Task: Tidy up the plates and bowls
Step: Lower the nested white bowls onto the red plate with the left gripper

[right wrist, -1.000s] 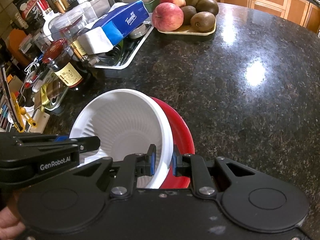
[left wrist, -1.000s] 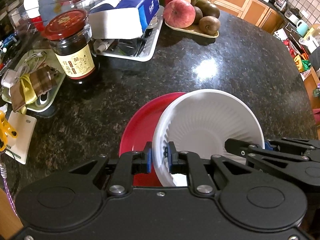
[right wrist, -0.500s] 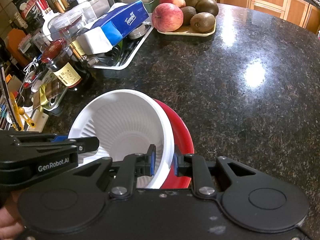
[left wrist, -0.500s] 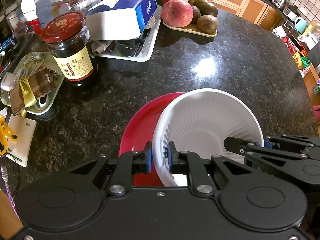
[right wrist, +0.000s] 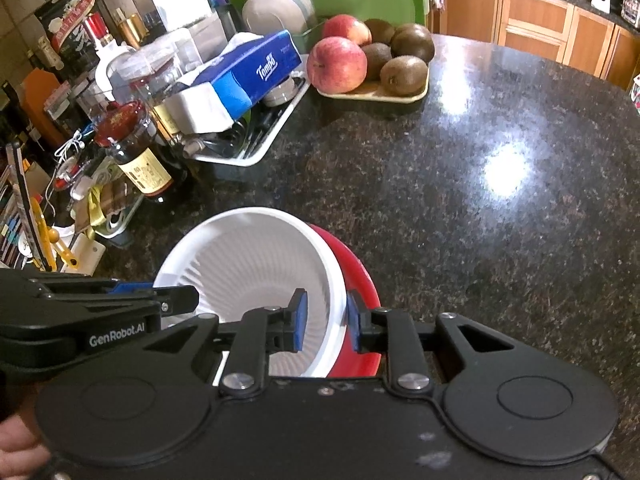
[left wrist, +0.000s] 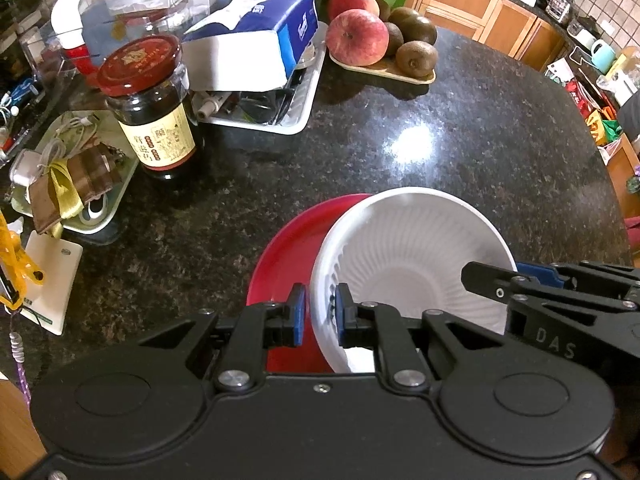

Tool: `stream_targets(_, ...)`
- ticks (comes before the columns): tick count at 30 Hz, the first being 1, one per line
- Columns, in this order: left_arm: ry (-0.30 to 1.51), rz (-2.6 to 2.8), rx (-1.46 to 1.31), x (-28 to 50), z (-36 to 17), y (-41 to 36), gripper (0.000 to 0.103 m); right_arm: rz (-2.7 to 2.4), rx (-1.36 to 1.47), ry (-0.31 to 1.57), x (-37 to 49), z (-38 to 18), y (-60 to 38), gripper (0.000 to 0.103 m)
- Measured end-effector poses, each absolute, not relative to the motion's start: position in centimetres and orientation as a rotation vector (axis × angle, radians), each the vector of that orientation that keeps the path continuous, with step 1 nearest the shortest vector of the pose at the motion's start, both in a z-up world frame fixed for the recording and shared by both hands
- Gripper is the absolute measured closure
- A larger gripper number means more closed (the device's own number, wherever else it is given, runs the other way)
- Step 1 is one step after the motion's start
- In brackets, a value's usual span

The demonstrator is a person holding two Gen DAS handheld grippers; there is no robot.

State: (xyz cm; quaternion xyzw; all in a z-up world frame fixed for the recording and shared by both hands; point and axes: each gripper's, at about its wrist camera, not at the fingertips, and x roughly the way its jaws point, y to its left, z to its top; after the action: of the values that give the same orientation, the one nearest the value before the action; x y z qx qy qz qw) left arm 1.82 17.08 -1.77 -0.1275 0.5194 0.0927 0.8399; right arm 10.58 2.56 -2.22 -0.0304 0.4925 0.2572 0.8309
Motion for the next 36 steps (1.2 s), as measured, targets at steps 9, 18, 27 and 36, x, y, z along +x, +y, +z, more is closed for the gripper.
stream_targets(9,1.079,0.220,-0.246,1.4,-0.9,16.9,0.082,0.556,-0.062,0.995,9.9,-1.0,2.1,0.078)
stream_targets(18,1.057,0.245,-0.225,0.8,-0.1,16.5,0.082,0.551,-0.054,0.927,8.9,0.7,1.2,0.075)
stream_targets(27,1.020,0.250,-0.199,-0.4,1.5,15.4,0.082,0.530,-0.040,0.873,7.4,2.5,-0.4,0.068)
stream_targets(36,1.008,0.254,-0.170,-1.6,2.5,13.2,0.076,0.509,-0.050,0.861,5.4,2.8,-2.6,0.066)
